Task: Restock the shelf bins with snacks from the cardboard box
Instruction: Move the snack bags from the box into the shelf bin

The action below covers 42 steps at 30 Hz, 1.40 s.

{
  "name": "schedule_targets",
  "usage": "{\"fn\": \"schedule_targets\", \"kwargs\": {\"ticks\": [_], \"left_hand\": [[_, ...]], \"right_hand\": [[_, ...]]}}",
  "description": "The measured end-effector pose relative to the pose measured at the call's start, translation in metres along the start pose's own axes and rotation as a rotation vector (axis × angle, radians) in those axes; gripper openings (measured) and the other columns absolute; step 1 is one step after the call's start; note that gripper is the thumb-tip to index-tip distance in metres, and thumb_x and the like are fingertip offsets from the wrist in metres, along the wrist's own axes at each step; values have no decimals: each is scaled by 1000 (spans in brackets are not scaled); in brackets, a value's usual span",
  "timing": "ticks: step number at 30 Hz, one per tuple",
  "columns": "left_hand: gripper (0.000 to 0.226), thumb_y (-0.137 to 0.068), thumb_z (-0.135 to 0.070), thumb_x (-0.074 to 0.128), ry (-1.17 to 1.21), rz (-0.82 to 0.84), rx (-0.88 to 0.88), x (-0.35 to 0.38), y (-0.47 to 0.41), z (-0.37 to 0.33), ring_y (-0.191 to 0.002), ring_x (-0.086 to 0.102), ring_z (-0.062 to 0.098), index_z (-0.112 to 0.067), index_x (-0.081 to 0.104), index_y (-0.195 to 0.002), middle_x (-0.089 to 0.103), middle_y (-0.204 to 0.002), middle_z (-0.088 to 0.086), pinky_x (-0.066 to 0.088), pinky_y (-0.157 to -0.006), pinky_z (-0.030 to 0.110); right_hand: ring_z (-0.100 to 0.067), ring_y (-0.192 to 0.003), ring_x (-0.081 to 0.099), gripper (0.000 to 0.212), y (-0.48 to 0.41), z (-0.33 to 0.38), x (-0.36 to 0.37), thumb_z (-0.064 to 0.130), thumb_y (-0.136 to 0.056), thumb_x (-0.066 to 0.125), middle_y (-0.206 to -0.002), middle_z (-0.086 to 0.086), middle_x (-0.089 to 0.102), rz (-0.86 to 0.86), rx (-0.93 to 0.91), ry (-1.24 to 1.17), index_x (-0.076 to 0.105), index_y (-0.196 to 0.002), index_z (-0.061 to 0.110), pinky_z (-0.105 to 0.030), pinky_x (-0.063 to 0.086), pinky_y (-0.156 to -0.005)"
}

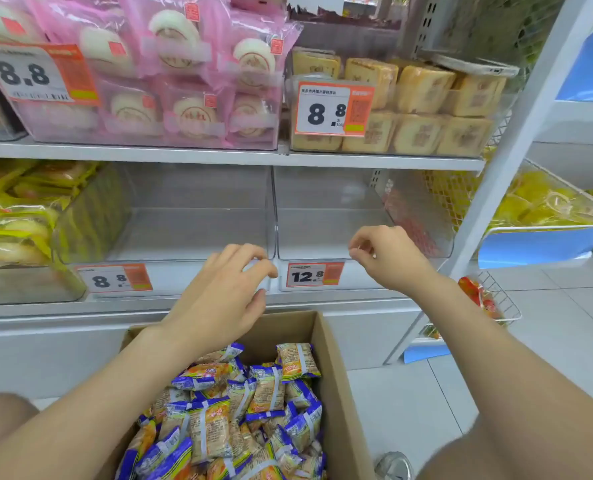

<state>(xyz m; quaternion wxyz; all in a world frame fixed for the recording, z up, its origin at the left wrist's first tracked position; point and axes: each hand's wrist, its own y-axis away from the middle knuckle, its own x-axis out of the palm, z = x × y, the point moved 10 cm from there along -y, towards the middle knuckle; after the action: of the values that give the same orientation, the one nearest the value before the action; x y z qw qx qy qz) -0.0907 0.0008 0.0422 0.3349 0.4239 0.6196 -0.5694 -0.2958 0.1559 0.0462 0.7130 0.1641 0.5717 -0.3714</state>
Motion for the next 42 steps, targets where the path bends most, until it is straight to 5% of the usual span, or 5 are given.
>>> {"fn": "schedule_targets", "kwargs": {"ticks": [6, 21, 34, 38, 42], "left_hand": [[37, -87, -18, 75, -289, -79, -34, 26, -42, -10, -125, 50, 39, -15, 66, -123, 53, -145, 12, 39, -98, 51], [9, -95, -25, 72, -390, -154, -57, 21, -36, -17, -121, 51, 37, -18, 70, -101, 58, -141, 7, 34, -96, 55], [40, -77, -10, 86, -277, -38, -1, 15, -10, -37, -106, 61, 30, -18, 71, -113, 58, -134, 9, 48, -86, 45], [30, -87, -15, 72, -139, -61, -71, -9, 2, -32, -88, 55, 23, -22, 57, -111, 54, -113, 1, 46, -74, 38], [5, -99, -31, 55, -28, 152, -135, -6, 24, -15, -82, 60, 21, -27, 52, -97, 60, -88, -8, 46, -66, 37]], "right_hand": [[-5, -83, 68, 13, -6, -14, 12, 33, -96, 74, -87, 10, 76, 192, -57, -130, 81, -96, 22, -22, 52, -77], [-18, -95, 67, 7, 24, -21, 2, 27, -99, 68, -94, 8, 74, 163, -42, -48, 75, -97, 24, -43, 56, -84], [-25, -118, 59, 28, 55, 14, 2, 26, -101, 62, -123, -4, 65, 316, 0, 147, 64, -127, 19, -40, 50, -95], [-20, -100, 60, 17, 60, 88, -21, 27, -98, 58, -105, 3, 63, 68, -140, 22, 65, -114, 25, -44, 53, -88], [-20, -92, 60, 12, 81, 146, 4, 30, -96, 57, -96, 5, 65, 202, -317, 86, 64, -105, 26, -40, 53, -77]]}}
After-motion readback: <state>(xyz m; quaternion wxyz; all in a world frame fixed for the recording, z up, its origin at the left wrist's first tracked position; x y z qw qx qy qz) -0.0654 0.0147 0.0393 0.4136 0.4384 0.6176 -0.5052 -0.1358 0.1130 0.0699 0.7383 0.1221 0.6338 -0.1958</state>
